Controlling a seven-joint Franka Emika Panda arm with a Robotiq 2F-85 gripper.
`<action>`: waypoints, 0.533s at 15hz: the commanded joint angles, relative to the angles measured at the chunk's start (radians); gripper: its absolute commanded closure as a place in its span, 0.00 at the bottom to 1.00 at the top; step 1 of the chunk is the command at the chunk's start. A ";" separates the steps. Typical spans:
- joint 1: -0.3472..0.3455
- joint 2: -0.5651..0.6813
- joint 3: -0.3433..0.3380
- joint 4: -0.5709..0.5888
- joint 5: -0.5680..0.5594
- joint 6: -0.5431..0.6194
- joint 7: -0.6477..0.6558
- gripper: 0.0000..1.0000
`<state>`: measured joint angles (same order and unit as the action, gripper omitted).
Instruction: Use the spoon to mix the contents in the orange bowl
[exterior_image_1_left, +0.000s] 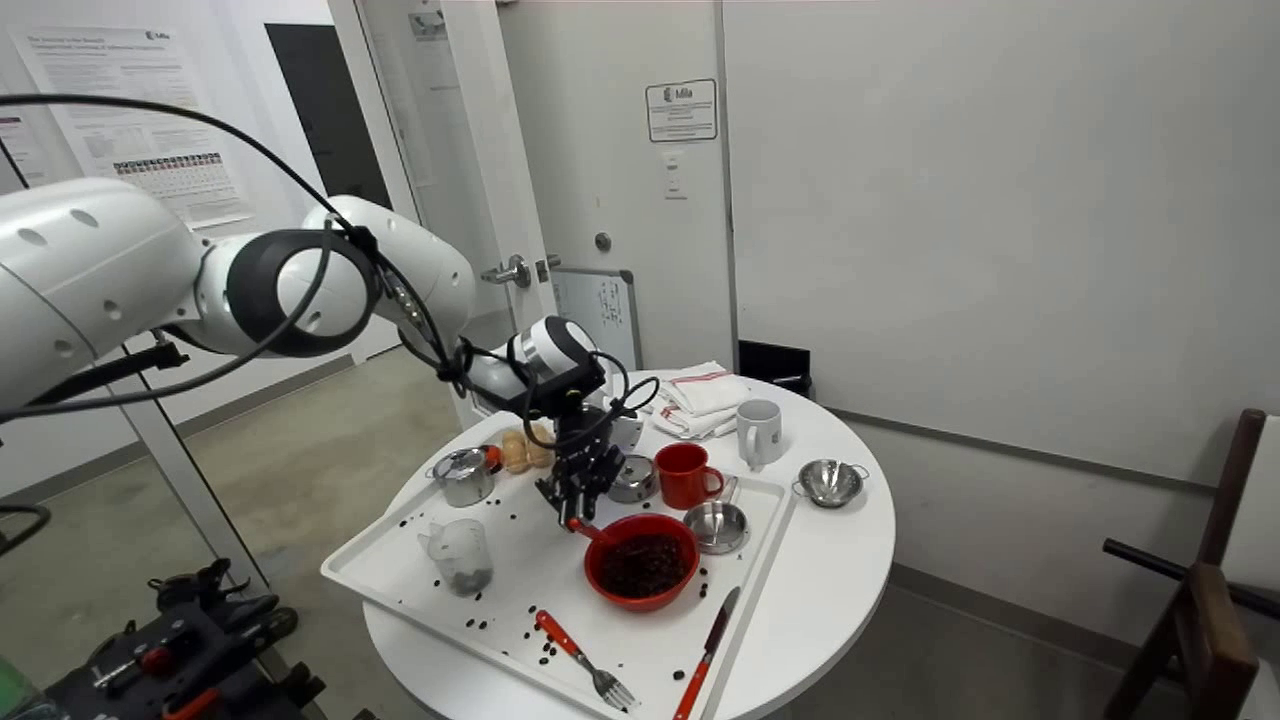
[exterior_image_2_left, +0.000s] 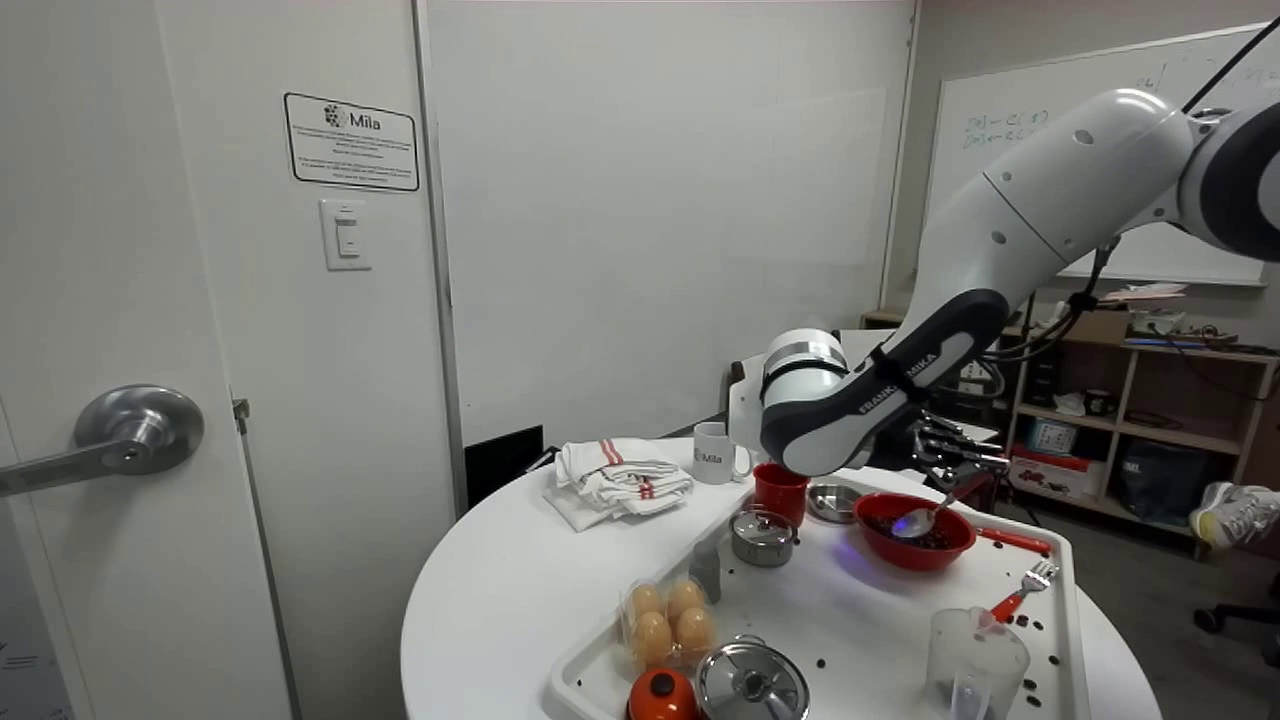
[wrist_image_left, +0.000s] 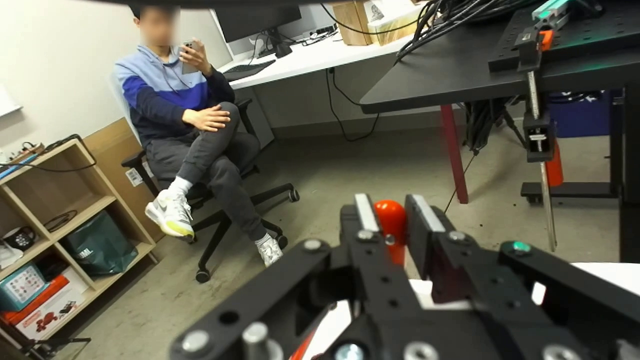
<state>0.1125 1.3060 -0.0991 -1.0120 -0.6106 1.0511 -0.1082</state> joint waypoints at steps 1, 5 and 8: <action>-0.002 0.118 -0.027 0.239 -0.007 -0.110 -0.079 0.92; 0.004 0.187 -0.043 0.393 -0.009 -0.186 -0.114 0.92; 0.007 0.226 -0.065 0.455 -0.018 -0.255 -0.121 0.92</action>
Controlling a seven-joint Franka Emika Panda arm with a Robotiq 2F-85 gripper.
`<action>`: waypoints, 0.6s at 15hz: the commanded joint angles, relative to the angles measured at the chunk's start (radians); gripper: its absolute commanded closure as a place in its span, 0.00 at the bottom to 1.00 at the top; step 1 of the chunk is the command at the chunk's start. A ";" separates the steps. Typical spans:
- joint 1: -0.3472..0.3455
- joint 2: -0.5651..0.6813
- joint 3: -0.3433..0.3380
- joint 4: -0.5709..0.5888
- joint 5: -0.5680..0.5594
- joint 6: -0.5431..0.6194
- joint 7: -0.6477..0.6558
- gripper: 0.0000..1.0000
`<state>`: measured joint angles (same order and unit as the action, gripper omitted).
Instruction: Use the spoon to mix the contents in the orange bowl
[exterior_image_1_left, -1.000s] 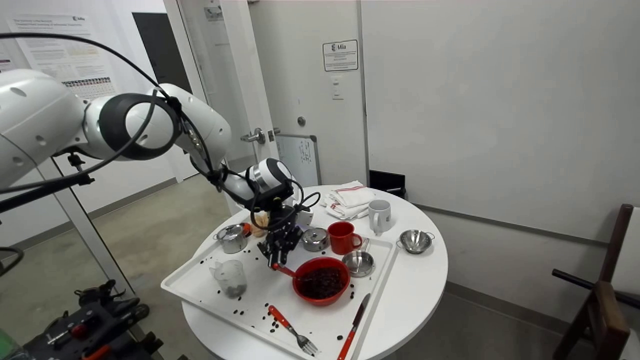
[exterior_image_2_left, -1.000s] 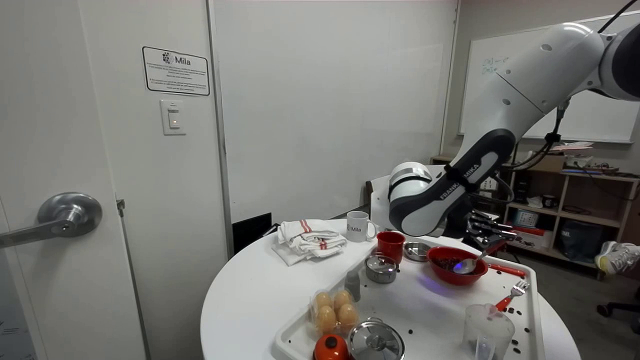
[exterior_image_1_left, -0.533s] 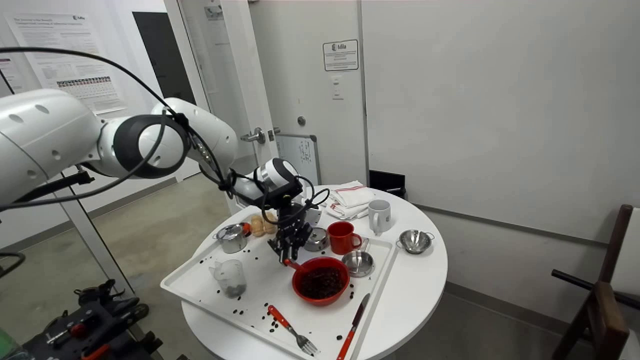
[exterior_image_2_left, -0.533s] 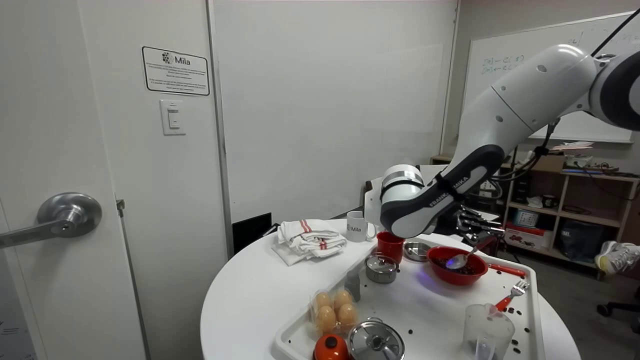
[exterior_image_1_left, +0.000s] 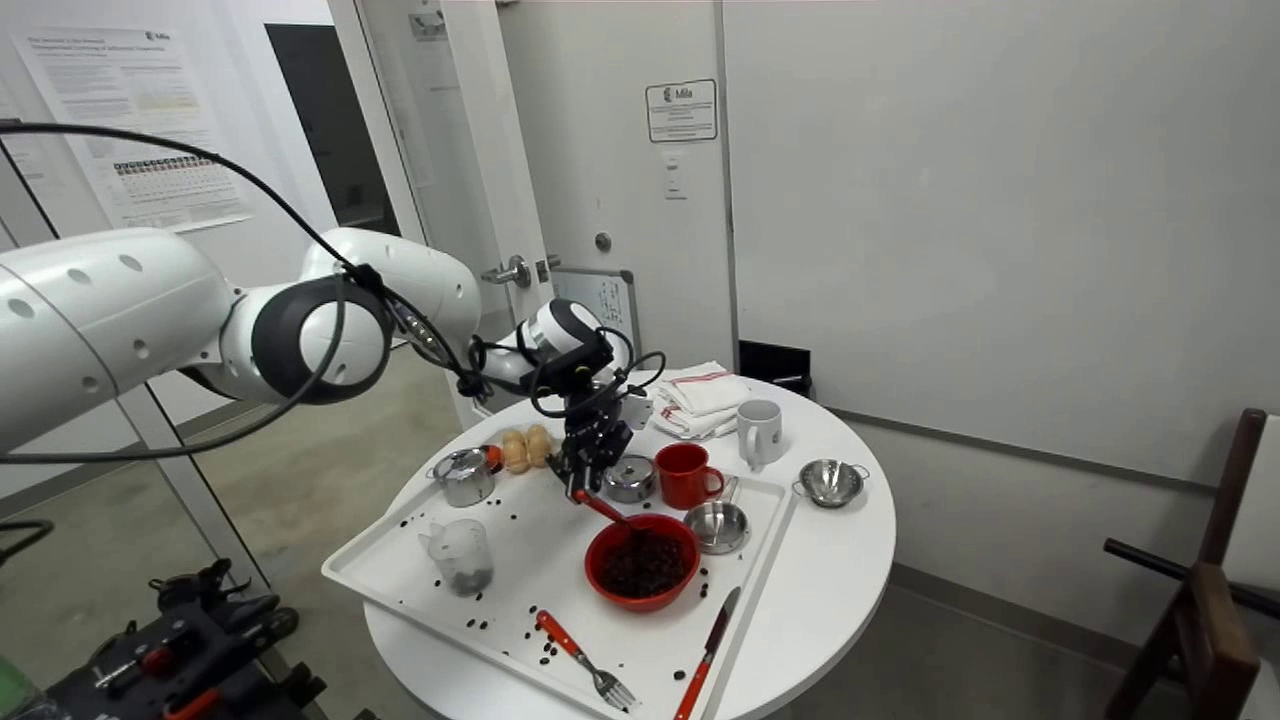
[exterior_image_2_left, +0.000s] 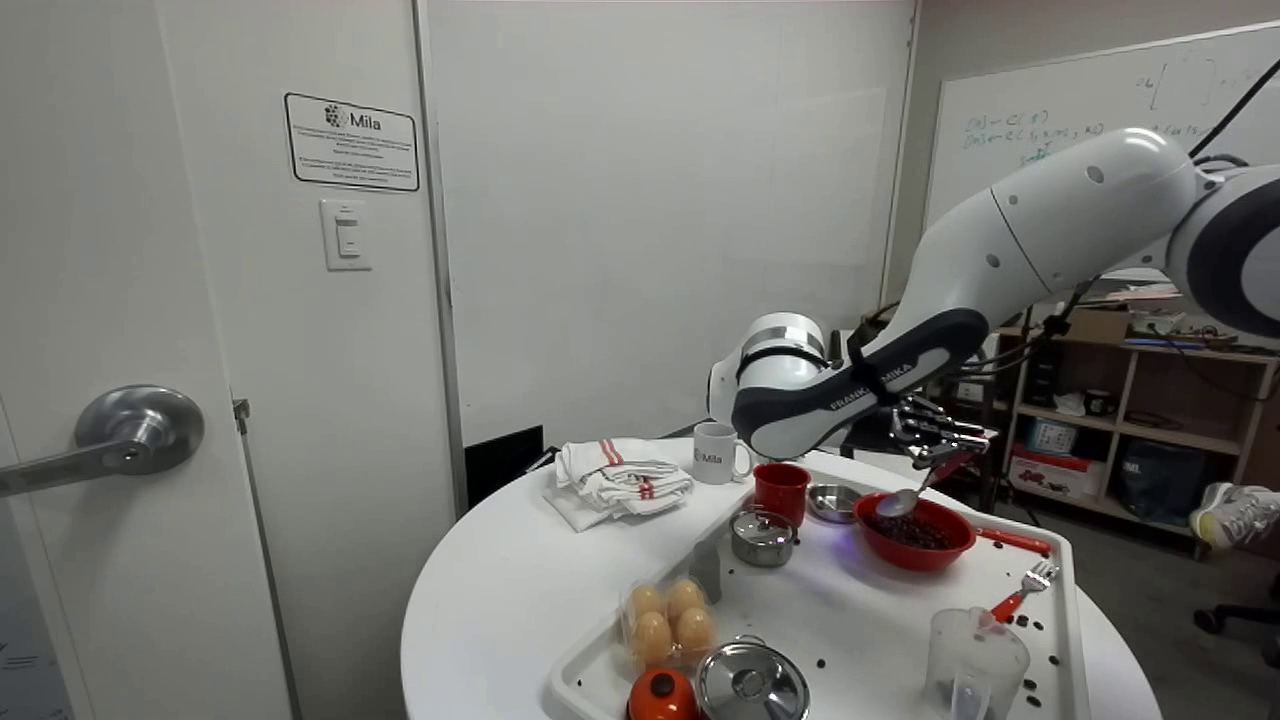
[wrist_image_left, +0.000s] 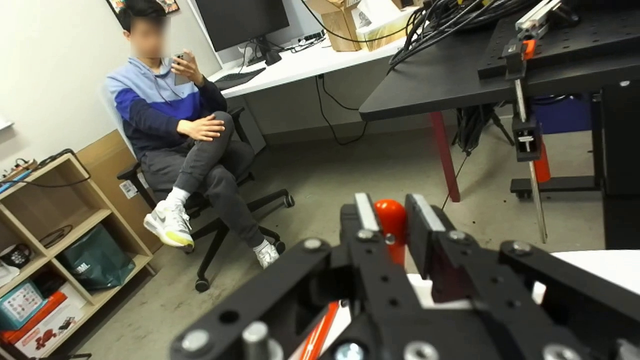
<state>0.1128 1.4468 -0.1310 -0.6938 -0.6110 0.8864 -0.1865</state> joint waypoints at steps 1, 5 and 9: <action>0.008 0.036 -0.034 0.057 -0.012 -0.079 -0.020 0.92; 0.002 0.024 -0.034 0.017 -0.017 -0.086 -0.019 0.92; -0.007 0.024 -0.026 -0.020 -0.018 -0.078 -0.029 0.92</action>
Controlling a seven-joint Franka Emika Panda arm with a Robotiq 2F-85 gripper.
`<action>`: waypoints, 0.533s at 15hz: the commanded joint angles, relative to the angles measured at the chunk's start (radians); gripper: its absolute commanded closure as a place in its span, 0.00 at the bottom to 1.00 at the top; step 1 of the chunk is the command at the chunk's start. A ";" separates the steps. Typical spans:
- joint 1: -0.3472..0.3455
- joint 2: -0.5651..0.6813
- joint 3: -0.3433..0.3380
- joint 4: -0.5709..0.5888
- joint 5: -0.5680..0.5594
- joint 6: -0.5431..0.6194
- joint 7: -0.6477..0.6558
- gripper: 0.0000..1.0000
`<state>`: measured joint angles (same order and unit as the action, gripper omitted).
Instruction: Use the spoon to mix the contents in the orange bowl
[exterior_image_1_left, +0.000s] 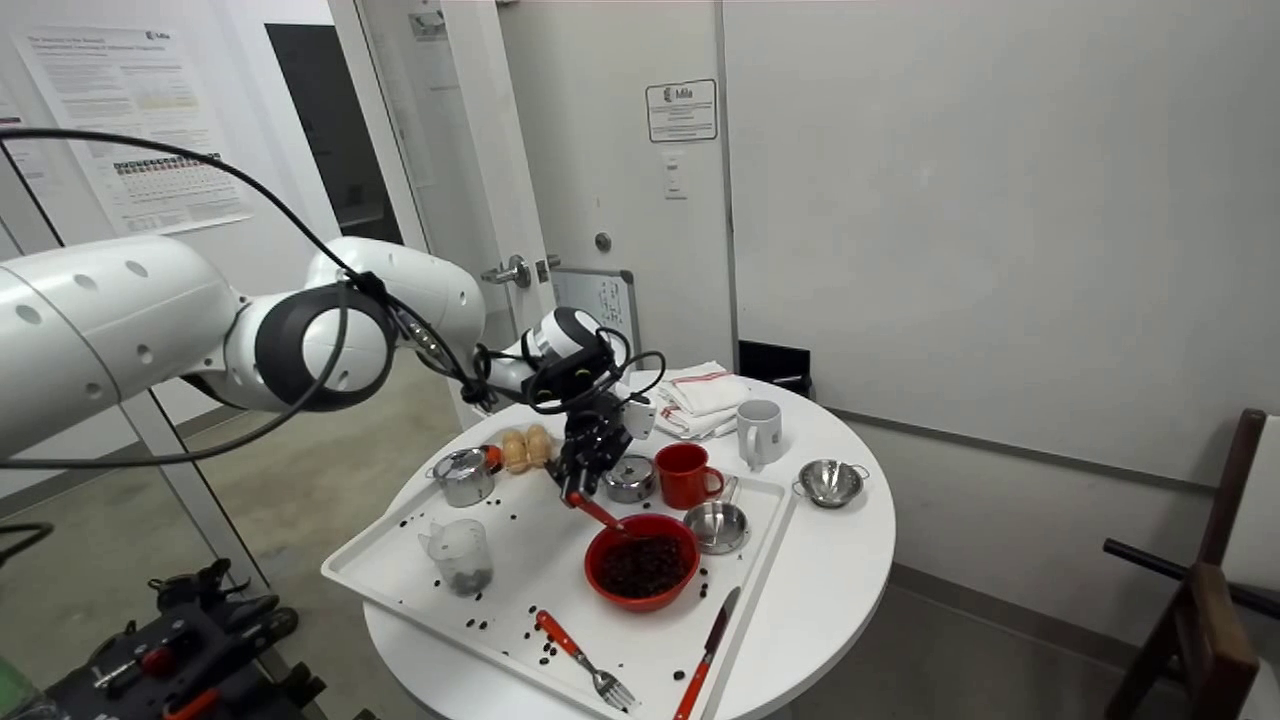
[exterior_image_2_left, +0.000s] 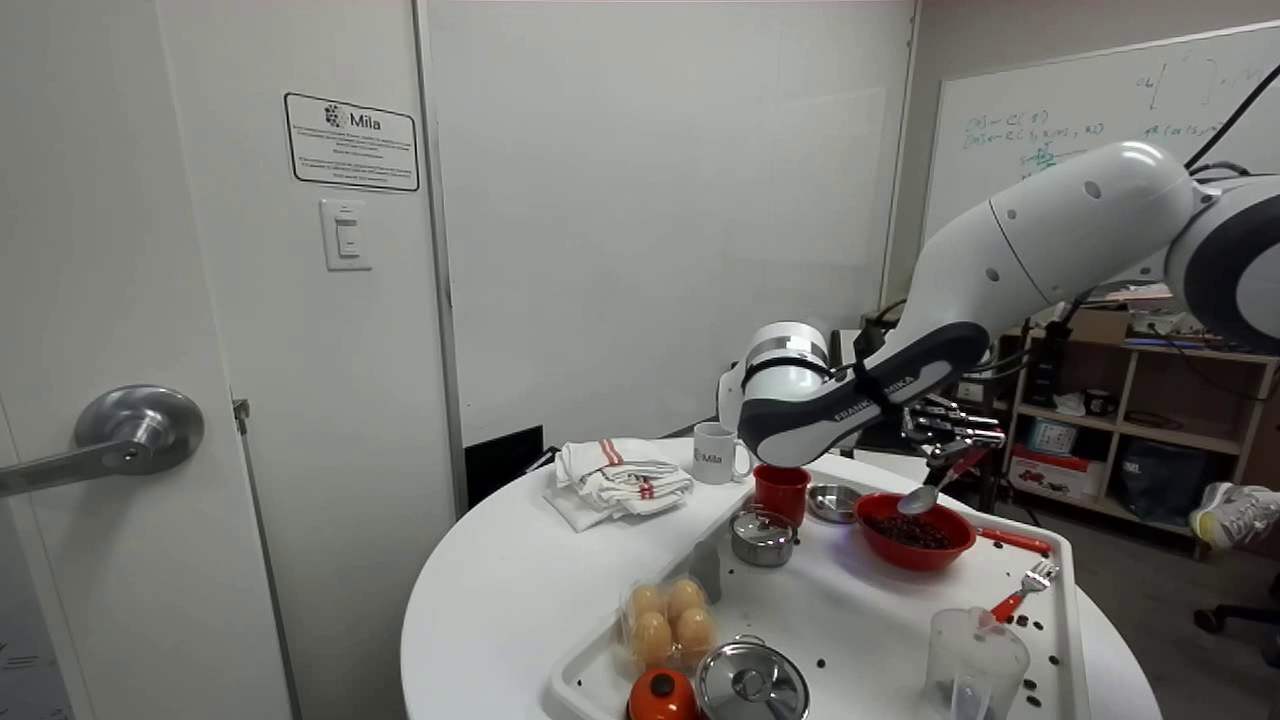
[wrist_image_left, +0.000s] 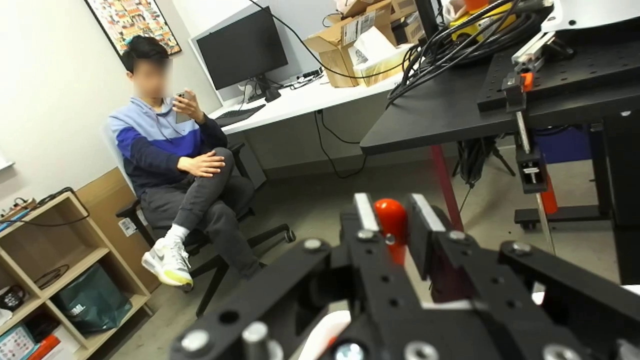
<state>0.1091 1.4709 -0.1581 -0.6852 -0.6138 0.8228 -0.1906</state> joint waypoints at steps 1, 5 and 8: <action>-0.007 0.000 0.003 -0.042 -0.015 -0.014 -0.027 0.92; -0.023 0.002 0.008 -0.074 -0.018 -0.012 -0.041 0.92; -0.033 0.003 0.018 -0.087 -0.016 0.014 -0.041 0.92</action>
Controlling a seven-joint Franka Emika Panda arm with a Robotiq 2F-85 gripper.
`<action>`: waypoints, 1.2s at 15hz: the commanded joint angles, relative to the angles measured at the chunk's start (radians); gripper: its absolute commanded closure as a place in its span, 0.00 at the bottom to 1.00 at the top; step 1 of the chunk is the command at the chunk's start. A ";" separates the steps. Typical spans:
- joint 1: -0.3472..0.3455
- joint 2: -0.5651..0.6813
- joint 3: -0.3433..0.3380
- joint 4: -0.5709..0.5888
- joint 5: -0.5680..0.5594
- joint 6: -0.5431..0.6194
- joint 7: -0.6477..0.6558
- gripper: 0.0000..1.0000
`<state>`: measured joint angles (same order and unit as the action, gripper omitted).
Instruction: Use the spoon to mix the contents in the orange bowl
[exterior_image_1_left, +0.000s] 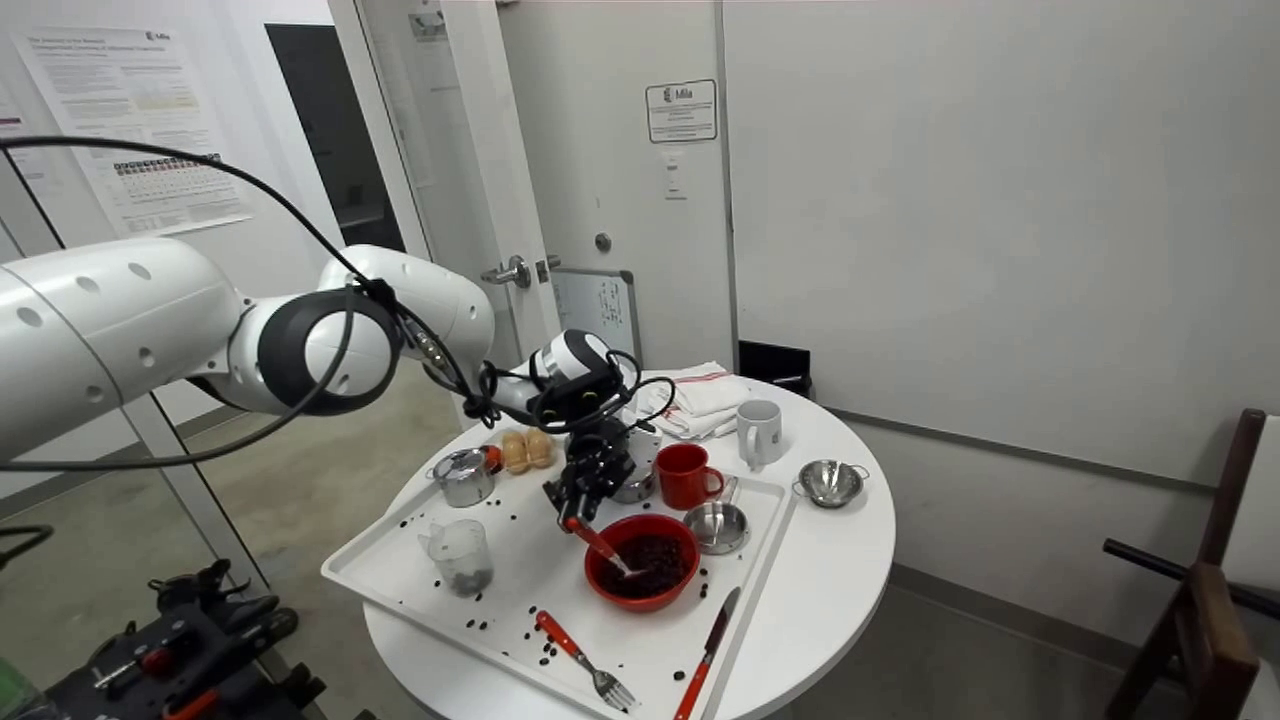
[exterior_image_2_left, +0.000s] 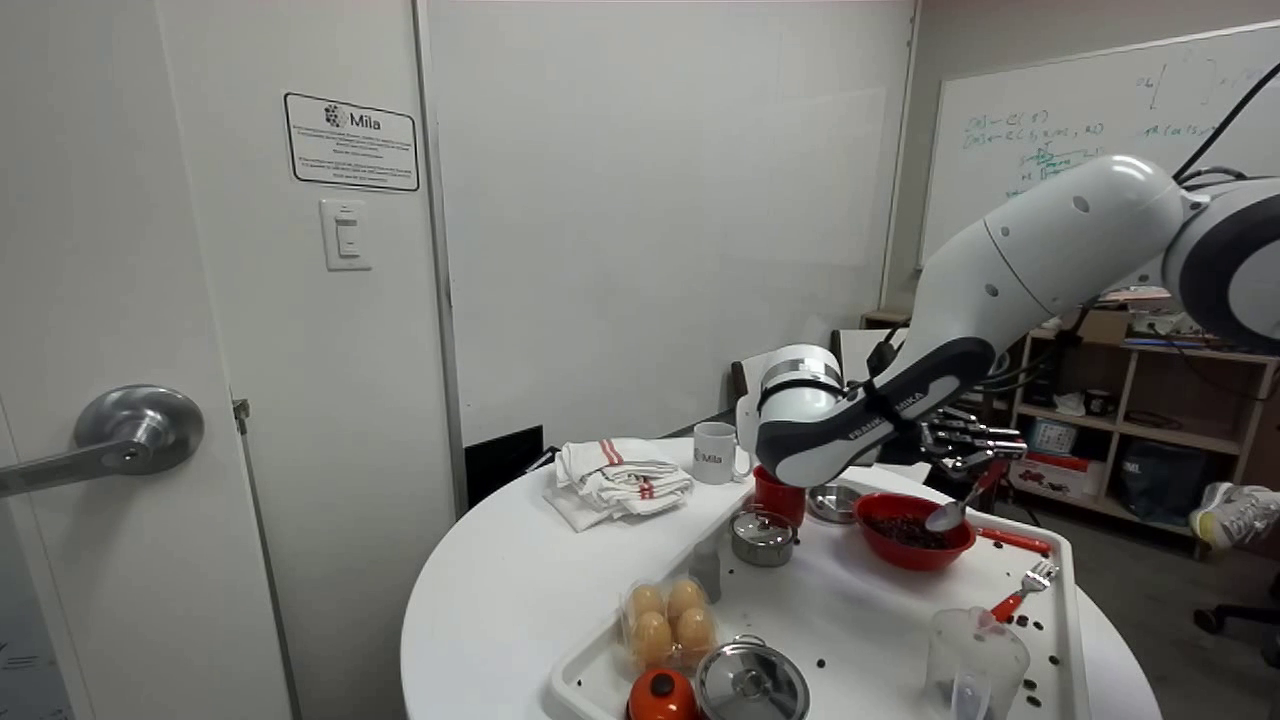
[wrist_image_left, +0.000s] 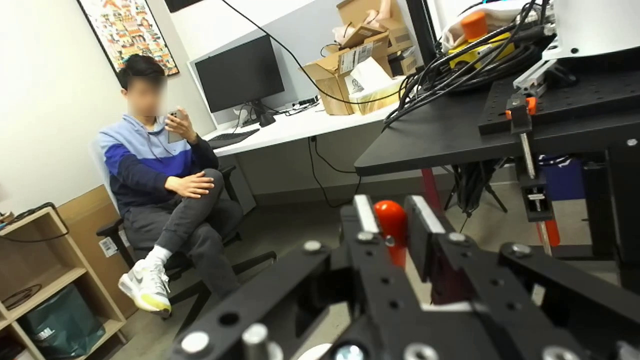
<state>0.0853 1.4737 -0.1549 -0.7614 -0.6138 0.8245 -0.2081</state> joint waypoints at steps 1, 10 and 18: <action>-0.008 0.000 0.024 -0.013 -0.015 0.037 -0.020 0.92; 0.031 0.001 0.054 -0.081 -0.025 0.229 -0.039 0.92; 0.012 -0.005 0.027 -0.001 -0.027 0.238 -0.069 0.92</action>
<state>0.1255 1.4683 -0.1109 -0.7992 -0.6366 1.0581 -0.2443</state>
